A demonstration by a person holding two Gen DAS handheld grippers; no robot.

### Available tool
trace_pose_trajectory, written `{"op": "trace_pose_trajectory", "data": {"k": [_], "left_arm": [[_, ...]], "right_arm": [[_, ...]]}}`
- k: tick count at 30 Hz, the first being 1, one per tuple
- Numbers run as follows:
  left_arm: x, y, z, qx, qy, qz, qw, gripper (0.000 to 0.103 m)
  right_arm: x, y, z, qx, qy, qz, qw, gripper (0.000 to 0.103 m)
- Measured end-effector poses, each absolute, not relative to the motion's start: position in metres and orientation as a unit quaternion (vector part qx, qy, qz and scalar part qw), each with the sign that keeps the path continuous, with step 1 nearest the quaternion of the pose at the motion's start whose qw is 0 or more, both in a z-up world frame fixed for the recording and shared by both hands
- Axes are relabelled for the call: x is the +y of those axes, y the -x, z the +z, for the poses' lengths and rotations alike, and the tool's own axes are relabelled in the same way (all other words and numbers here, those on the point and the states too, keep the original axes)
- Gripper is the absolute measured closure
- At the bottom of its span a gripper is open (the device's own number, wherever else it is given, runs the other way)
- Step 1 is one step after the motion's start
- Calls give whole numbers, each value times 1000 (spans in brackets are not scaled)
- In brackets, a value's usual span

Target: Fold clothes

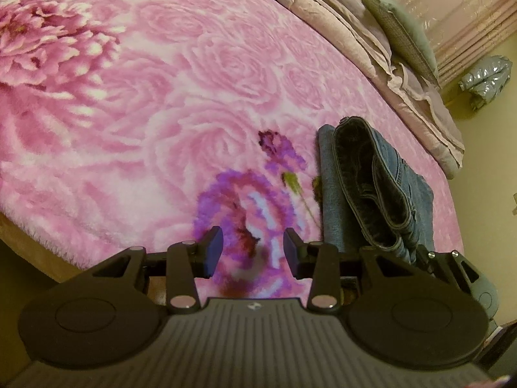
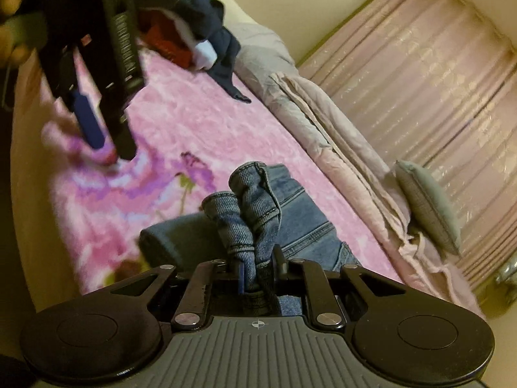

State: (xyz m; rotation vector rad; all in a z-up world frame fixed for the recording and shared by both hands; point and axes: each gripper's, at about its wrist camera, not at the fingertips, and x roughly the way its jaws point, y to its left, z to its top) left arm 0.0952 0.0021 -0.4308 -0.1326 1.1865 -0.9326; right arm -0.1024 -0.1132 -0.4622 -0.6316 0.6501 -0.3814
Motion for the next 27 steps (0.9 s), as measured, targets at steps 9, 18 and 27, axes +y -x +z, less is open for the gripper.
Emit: {"op": "trace_pose_trajectory", "data": {"k": [9, 18, 27], "left_arm": [[0, -91, -431, 534, 50, -420, 732, 66], [2, -80, -419, 536, 35, -411, 737, 67], [-3, -59, -392, 538, 110, -466, 694, 62]], "right_arm": [[-107, 86, -479, 360, 314, -173, 861, 78], [-114, 115, -441, 346, 270, -189, 879, 15], [-174, 213, -396, 289, -42, -270, 918, 30]]}}
